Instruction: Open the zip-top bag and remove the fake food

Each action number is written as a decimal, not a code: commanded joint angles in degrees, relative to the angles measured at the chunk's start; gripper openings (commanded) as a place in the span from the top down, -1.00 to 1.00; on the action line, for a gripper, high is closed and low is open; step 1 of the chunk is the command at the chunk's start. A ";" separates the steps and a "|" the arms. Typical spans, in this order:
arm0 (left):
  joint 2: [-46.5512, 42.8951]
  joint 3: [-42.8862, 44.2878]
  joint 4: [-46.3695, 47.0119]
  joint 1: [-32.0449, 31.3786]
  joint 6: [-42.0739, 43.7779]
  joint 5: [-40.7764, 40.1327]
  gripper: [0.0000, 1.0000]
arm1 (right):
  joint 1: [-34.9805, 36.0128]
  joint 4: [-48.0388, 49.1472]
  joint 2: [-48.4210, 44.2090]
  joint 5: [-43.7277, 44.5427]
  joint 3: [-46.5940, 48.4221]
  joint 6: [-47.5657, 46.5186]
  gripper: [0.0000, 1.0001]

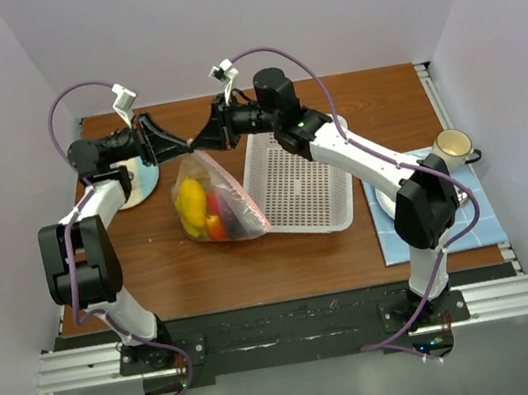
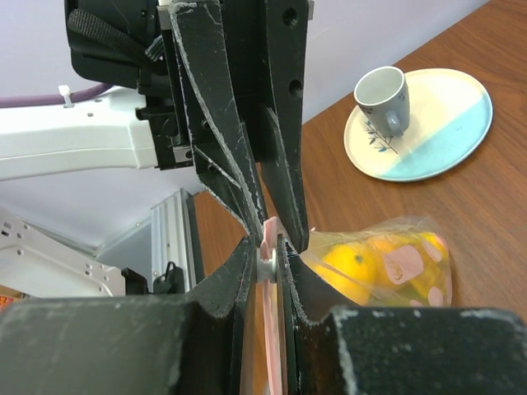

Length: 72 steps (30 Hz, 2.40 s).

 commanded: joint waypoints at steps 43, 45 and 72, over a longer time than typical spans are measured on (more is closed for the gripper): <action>5.36 10.92 33.54 4.82 -3.71 6.14 1.00 | 3.55 -6.25 -16.09 1.50 -26.26 -7.30 1.00; 6.25 11.90 33.54 5.61 -3.98 5.96 1.00 | 4.87 -7.39 -18.54 3.35 -29.25 -8.17 1.00; 1.59 3.13 33.46 2.72 -2.05 8.51 1.00 | 8.13 -18.32 -20.49 19.96 -20.39 -18.99 -0.04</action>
